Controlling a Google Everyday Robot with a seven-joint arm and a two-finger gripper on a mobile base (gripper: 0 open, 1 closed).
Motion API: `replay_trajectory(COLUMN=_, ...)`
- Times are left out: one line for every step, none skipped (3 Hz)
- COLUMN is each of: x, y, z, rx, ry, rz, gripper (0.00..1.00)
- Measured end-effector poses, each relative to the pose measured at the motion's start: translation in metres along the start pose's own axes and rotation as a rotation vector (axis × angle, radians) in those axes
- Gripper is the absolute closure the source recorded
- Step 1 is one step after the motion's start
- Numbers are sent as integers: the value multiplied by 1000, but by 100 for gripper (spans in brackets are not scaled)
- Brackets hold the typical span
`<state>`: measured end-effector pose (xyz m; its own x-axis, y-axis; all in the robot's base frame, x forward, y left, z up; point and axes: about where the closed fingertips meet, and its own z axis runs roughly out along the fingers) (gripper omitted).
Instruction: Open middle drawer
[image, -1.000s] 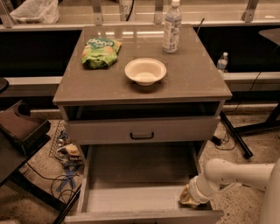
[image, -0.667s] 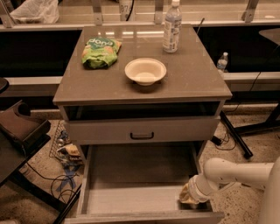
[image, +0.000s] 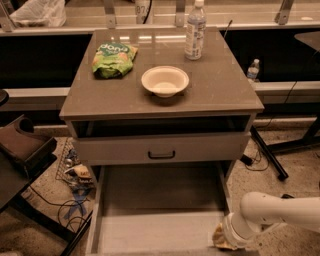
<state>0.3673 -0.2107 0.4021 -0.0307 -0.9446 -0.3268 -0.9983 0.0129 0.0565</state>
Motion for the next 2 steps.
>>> replay_trajectory(x=0, y=-1, z=0, rx=0, ry=0, rz=0, gripper=81)
replay_trajectory(x=0, y=0, z=1, rx=-2, ry=-1, rz=0, gripper=59)
